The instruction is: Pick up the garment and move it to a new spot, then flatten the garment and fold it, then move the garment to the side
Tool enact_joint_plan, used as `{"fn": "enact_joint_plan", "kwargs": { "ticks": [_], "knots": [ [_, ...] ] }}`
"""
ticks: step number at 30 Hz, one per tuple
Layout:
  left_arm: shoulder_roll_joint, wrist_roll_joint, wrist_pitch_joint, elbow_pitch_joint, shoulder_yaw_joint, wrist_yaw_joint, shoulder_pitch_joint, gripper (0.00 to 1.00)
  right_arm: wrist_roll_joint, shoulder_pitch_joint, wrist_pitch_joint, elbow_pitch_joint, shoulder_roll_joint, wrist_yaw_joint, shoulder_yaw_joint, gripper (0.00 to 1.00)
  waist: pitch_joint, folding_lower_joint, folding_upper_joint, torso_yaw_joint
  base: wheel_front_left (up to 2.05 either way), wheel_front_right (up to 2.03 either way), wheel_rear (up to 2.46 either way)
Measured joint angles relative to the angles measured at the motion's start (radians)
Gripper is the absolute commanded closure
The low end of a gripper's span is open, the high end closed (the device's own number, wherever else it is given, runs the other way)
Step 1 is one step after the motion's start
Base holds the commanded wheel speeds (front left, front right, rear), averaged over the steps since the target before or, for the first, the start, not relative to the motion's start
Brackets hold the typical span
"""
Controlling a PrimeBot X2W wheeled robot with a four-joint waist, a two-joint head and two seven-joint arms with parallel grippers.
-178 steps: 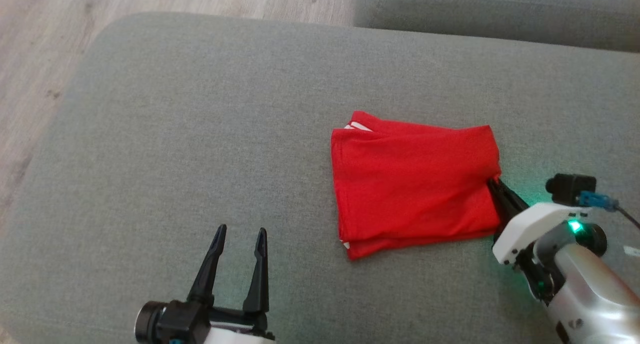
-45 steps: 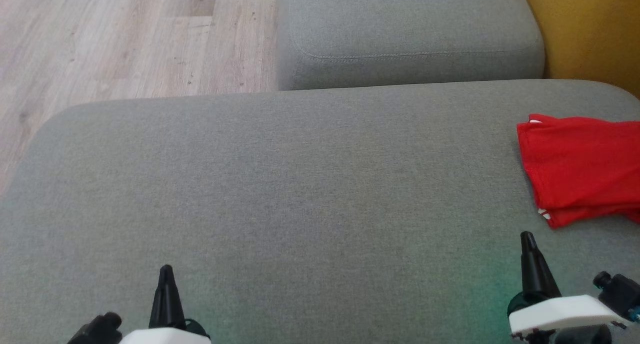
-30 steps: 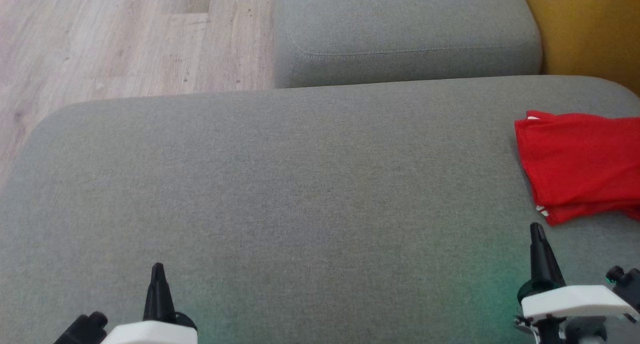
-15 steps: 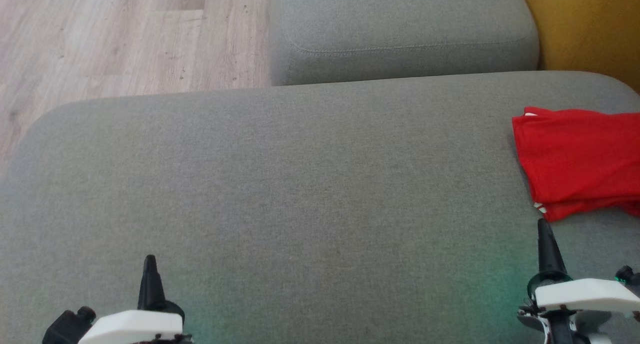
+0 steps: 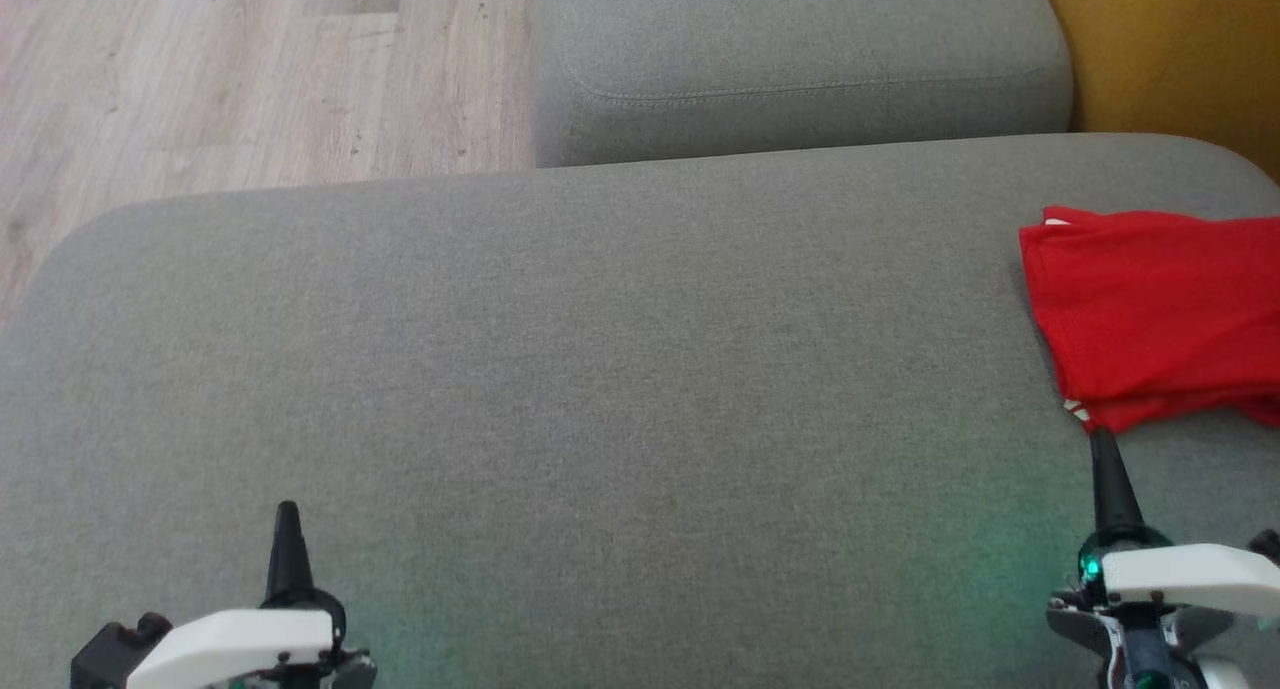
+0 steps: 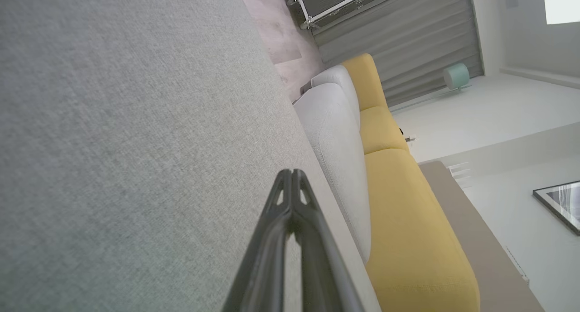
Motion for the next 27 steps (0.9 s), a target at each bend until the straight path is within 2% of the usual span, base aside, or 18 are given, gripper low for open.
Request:
{"fn": "enact_joint_plan", "kwargs": {
  "ticks": [27],
  "knots": [
    [-0.001,-0.286,0.079,0.023,0.068,-0.051,-0.059,1.00,0.302,-0.057,0.076,0.011,0.007,0.000,-0.054,1.00,0.015,0.0000,0.0000,-0.017,0.00,0.00,0.00]
  ]
}}
